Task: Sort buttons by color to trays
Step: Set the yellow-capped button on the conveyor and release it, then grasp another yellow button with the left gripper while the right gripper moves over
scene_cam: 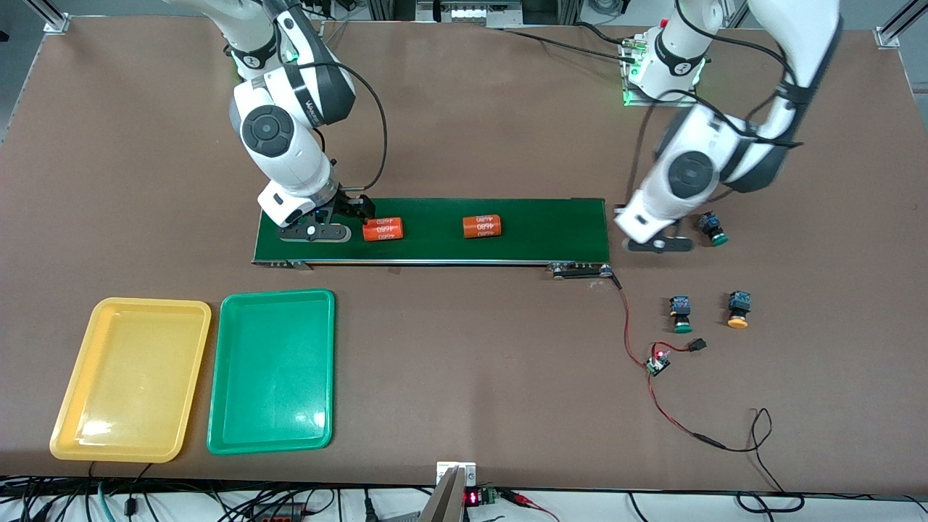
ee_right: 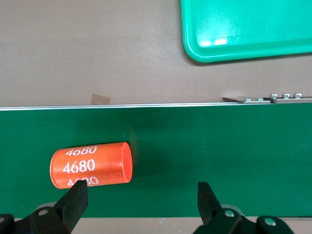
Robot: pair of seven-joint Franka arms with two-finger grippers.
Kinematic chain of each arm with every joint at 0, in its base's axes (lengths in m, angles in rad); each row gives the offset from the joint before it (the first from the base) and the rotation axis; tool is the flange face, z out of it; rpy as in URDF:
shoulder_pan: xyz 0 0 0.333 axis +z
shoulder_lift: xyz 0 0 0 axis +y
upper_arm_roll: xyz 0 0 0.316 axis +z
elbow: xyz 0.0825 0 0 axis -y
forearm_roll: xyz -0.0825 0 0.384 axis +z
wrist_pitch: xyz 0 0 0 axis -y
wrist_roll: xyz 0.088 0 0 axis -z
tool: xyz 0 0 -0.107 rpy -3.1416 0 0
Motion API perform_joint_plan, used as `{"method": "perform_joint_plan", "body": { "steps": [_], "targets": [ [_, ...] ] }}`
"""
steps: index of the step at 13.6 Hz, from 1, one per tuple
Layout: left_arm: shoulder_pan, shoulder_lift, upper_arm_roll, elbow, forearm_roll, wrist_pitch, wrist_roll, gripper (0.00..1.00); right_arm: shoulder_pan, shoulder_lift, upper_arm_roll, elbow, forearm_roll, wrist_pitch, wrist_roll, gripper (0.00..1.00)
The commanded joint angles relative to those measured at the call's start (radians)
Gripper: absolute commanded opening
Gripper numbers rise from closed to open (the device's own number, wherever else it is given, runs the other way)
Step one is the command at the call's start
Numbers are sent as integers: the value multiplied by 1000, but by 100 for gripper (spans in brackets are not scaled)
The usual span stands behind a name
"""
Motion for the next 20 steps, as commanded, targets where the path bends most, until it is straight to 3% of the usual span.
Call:
{"method": "perform_joint_plan", "body": {
  "steps": [1, 6, 7, 8, 9, 15, 18, 20],
  "targets": [
    [-82, 126, -58, 128, 8, -14, -186, 23, 16, 6, -6, 5, 9, 5, 28, 100],
    [-113, 223, -94, 139, 8, 165, -295, 27, 10, 6, -6, 5, 9, 5, 28, 100],
    [-116, 228, -94, 136, 8, 168, -308, 38, 10, 6, -6, 5, 8, 5, 27, 100],
    [-114, 227, -94, 136, 8, 165, -312, 87, 8, 6, -6, 5, 9, 5, 28, 100],
    [-110, 221, -95, 137, 9, 158, -312, 100, 8, 6, -6, 5, 9, 5, 28, 100],
    [-76, 142, -144, 162, 6, 57, -343, 100, 10, 8, -6, 5, 9, 5, 28, 100],
    [-58, 128, -154, 318, 6, -293, -362, 100, 10, 9, -6, 5, 9, 5, 28, 100],
    [-52, 135, -119, 378, 9, -432, -355, 100, 11, 9, -6, 5, 9, 5, 36, 100]
  ]
}}
